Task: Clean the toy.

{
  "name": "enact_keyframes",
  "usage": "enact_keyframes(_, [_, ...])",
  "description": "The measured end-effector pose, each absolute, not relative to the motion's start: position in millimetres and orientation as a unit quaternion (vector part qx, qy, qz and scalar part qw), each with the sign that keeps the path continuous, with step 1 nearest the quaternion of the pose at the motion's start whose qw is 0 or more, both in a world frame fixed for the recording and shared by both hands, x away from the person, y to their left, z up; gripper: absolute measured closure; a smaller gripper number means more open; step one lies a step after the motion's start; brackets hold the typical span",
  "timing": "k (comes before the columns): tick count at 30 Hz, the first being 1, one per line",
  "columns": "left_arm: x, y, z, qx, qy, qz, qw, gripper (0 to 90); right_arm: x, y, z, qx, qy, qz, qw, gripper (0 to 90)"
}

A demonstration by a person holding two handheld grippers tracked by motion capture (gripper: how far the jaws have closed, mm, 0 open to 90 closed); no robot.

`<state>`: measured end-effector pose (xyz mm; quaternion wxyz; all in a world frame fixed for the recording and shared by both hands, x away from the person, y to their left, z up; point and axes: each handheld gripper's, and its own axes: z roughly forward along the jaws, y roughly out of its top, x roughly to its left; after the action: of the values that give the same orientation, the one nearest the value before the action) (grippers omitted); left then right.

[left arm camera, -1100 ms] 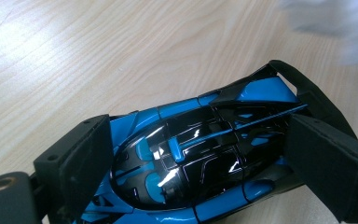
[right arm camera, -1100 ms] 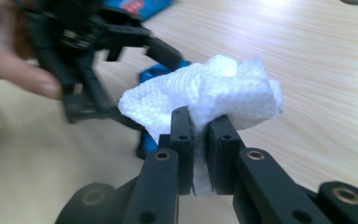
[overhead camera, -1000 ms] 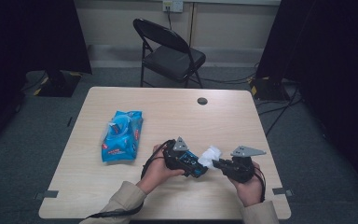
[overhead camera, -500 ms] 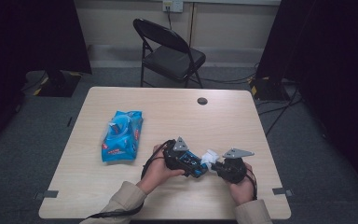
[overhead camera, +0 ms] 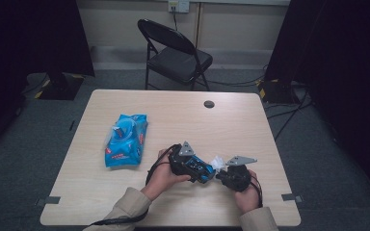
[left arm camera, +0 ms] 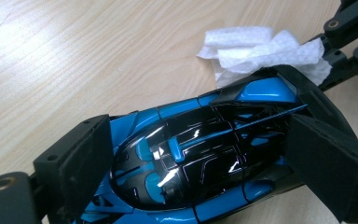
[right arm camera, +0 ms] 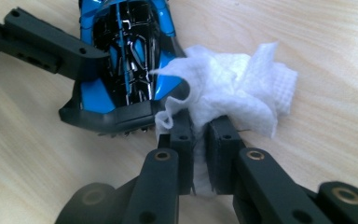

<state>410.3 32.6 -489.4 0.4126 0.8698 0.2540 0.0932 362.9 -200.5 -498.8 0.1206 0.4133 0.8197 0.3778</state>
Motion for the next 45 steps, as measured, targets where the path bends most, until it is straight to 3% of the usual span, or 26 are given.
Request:
enact_keyframes(23, [409.9,32.7,-489.4,0.870,0.254,0.094,0.412,7.9,337.8,-189.8,-494.9,0.388,0.840,0.371,0.076,83.0])
enact_keyframes(45, [408.7,30.4,-489.3,0.870,0.255,0.094,0.412,7.4,320.4,-145.6,-494.9,0.311,0.870,0.382,0.024,82.5])
